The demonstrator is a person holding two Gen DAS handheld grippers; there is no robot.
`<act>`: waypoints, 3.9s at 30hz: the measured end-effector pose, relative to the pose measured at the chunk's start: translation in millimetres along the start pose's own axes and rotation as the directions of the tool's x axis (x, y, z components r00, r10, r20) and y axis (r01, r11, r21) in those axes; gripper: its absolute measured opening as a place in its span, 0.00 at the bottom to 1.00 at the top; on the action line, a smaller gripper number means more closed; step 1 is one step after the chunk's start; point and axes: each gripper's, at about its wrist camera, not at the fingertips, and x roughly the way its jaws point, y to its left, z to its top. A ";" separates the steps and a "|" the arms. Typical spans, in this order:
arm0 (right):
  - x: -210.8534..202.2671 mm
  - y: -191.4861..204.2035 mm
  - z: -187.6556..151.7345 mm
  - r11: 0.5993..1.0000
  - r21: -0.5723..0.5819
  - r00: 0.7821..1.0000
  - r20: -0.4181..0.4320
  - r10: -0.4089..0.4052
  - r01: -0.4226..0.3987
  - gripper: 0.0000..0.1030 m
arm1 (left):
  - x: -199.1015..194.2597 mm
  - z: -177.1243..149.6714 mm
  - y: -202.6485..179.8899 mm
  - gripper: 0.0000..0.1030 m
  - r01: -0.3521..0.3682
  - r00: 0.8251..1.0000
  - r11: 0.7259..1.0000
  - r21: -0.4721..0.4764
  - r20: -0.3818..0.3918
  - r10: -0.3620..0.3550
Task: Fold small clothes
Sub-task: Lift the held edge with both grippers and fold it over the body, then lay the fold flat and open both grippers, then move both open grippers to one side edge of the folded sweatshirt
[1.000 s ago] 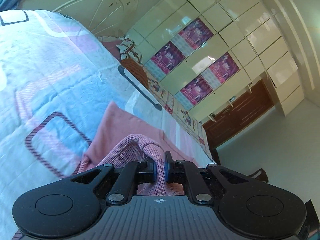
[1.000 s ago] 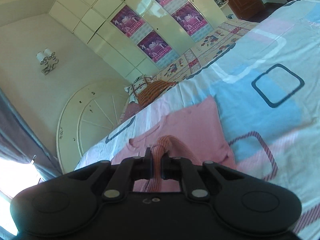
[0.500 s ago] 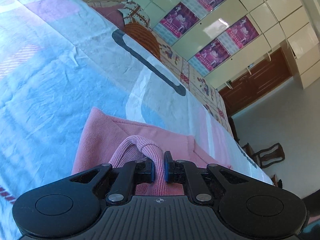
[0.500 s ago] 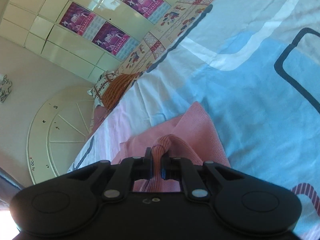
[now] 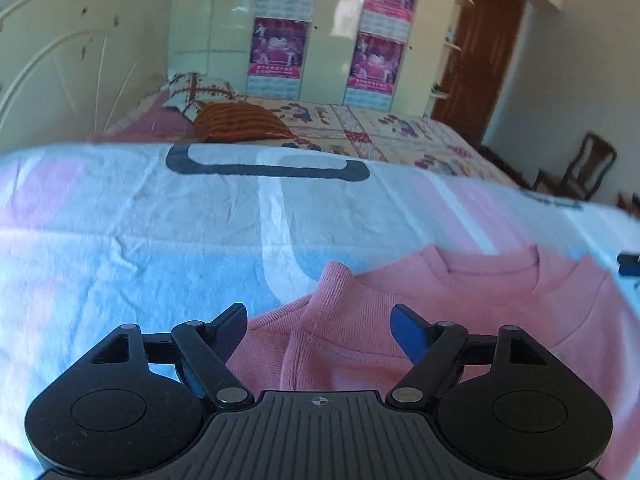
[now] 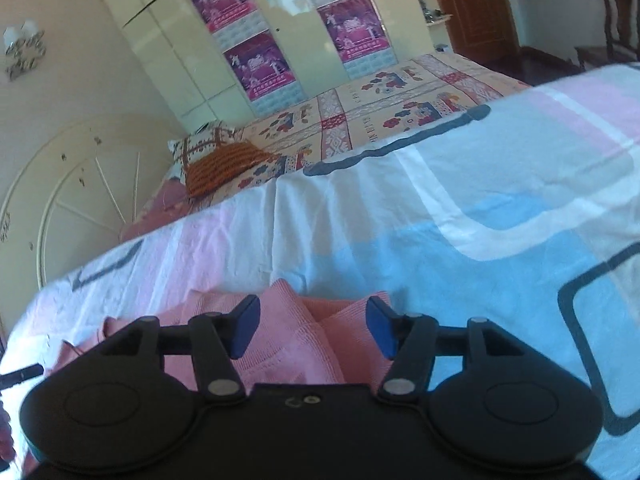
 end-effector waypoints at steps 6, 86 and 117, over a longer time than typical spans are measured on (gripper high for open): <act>32.1 35.5 -10.0 0.958 -0.276 0.988 -0.106 -0.117 0.084 0.38 | 28.8 3.1 -19.4 0.41 -0.020 0.996 0.990 0.143 -0.079 0.031; -42.7 98.4 -124.5 0.885 -0.465 0.998 -0.067 -0.015 -0.018 0.42 | -77.3 -99.3 -154.9 0.63 -0.041 0.999 0.994 0.097 0.014 0.040; -66.4 147.1 -176.5 0.881 -0.472 0.993 -0.118 -0.026 -0.033 0.43 | -126.2 -149.1 -156.6 0.63 -0.166 0.986 0.986 -0.017 -0.014 0.166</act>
